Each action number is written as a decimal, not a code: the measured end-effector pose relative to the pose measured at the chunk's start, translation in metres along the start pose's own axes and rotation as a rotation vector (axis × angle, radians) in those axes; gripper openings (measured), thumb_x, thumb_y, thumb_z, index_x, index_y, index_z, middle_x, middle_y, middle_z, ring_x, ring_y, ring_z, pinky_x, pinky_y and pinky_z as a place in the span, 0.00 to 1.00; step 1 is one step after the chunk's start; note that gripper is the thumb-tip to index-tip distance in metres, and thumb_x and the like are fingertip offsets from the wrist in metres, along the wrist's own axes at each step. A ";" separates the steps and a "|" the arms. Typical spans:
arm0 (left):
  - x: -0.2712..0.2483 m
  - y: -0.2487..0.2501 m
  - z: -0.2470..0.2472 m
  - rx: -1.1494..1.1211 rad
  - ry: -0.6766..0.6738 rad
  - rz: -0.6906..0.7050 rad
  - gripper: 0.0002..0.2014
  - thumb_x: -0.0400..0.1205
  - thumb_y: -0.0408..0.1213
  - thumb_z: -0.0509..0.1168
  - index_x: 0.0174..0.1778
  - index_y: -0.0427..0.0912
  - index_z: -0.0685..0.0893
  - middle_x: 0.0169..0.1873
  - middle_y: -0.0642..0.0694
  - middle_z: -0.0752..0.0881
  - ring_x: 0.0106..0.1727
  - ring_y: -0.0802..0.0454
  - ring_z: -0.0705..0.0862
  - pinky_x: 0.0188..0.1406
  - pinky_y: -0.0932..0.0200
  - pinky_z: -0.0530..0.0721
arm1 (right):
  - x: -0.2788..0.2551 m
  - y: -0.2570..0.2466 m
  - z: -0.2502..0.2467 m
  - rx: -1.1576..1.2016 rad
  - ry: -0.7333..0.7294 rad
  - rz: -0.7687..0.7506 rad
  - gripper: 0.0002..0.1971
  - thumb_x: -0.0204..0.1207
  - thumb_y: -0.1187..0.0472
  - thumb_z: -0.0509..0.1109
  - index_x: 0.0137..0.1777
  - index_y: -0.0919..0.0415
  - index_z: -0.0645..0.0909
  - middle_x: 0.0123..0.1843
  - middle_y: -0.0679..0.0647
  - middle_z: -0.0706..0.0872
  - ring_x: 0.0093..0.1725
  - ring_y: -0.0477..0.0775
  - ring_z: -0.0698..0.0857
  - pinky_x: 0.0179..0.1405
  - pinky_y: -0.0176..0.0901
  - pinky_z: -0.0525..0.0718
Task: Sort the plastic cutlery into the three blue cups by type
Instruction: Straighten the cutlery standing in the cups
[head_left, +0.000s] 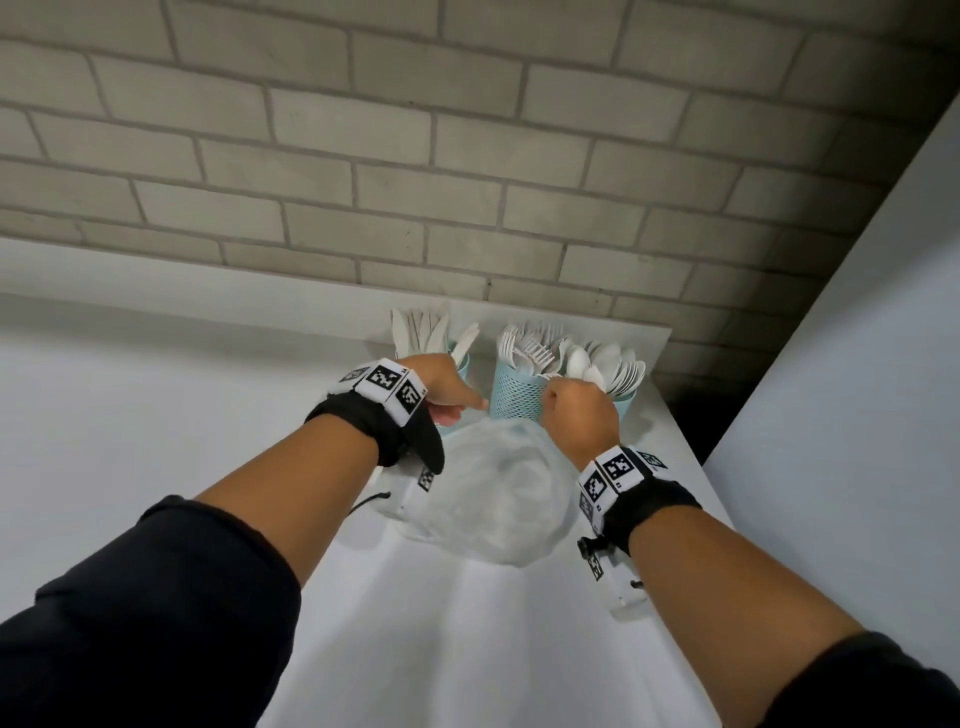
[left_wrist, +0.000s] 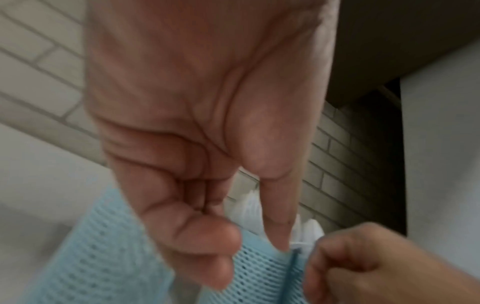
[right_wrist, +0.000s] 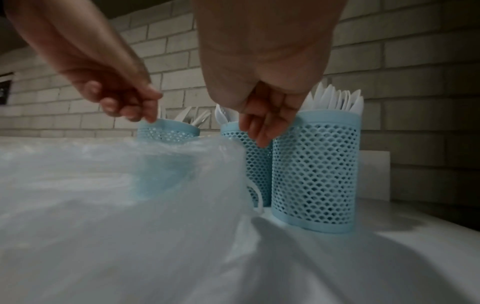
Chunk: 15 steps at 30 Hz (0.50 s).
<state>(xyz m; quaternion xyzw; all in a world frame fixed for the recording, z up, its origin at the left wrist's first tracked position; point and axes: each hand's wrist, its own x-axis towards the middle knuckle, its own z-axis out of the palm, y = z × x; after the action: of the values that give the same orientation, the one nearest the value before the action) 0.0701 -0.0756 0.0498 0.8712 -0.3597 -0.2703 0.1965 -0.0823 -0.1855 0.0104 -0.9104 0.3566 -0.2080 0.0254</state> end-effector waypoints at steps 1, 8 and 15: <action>0.002 0.008 0.007 -0.021 -0.013 0.031 0.18 0.79 0.50 0.67 0.30 0.41 0.78 0.23 0.50 0.83 0.22 0.59 0.79 0.36 0.66 0.80 | -0.001 0.000 0.001 -0.014 -0.040 0.032 0.11 0.79 0.66 0.58 0.49 0.63 0.84 0.47 0.59 0.87 0.48 0.62 0.86 0.40 0.44 0.78; 0.028 0.039 0.055 -0.055 0.044 0.265 0.20 0.77 0.40 0.69 0.63 0.35 0.81 0.59 0.38 0.84 0.61 0.43 0.83 0.64 0.51 0.80 | 0.000 0.006 0.000 0.153 -0.088 0.181 0.11 0.81 0.67 0.57 0.55 0.67 0.80 0.51 0.64 0.86 0.54 0.65 0.85 0.47 0.48 0.80; 0.066 0.037 0.075 -0.263 0.207 0.119 0.50 0.61 0.48 0.81 0.73 0.31 0.63 0.66 0.39 0.76 0.67 0.40 0.77 0.67 0.47 0.79 | 0.015 0.026 0.015 0.533 -0.118 0.189 0.19 0.77 0.69 0.64 0.68 0.61 0.71 0.53 0.57 0.84 0.57 0.58 0.84 0.54 0.47 0.79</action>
<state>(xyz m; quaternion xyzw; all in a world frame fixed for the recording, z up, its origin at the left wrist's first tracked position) 0.0439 -0.1595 -0.0103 0.8382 -0.3500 -0.2120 0.3605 -0.0834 -0.2160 -0.0029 -0.8450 0.3706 -0.2379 0.3035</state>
